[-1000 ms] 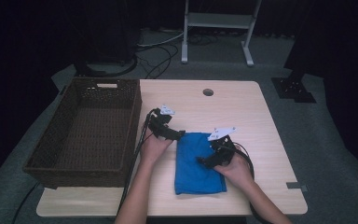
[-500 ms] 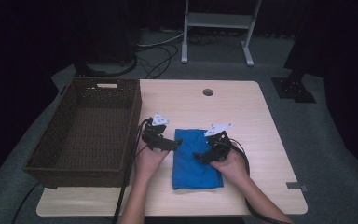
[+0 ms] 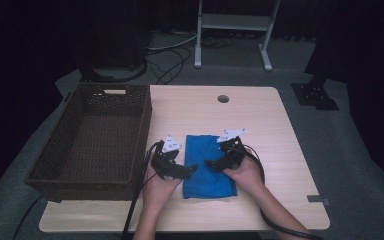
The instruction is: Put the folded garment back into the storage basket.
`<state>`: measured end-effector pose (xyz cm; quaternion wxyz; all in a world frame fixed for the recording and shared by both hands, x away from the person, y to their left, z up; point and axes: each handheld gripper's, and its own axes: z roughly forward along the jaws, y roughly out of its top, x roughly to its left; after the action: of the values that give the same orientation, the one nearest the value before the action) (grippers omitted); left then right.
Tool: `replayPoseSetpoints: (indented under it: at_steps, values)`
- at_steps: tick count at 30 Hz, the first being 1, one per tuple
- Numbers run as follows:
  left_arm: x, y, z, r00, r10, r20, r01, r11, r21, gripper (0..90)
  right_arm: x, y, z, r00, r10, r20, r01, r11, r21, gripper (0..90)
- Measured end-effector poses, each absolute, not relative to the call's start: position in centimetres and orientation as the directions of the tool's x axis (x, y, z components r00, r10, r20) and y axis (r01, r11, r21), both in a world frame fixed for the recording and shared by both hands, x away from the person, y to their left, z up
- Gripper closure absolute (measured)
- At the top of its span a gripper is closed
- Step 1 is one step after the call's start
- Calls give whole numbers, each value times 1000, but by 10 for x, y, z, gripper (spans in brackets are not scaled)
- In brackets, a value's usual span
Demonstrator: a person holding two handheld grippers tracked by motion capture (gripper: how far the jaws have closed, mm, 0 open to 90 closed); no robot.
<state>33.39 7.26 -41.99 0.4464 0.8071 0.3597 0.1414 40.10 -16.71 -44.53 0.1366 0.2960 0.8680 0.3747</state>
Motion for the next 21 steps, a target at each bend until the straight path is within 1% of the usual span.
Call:
replayPoseSetpoints:
  at_steps: [7, 12, 15, 17, 21]
  values:
    - [310, 70, -429, 713, 692, -109, 464, -350, 814, 21, 403, -167, -445, -789, 614, -18, 408, 546, 732, 1]
    - [297, 67, -431, 718, 689, -100, 469, -373, 800, 22, 403, -167, -445, -789, 614, -16, 410, 546, 730, 1]
    - [291, 67, -431, 715, 690, -112, 475, -362, 802, 22, 404, -167, -445, -790, 613, -15, 410, 547, 730, 1]
    - [283, 65, -433, 713, 696, -87, 472, -384, 794, 22, 404, -167, -445, -790, 613, -15, 410, 547, 730, 1]
    - [277, 64, -437, 710, 698, -94, 482, -385, 787, 22, 404, -167, -445, -790, 613, -15, 410, 547, 730, 1]
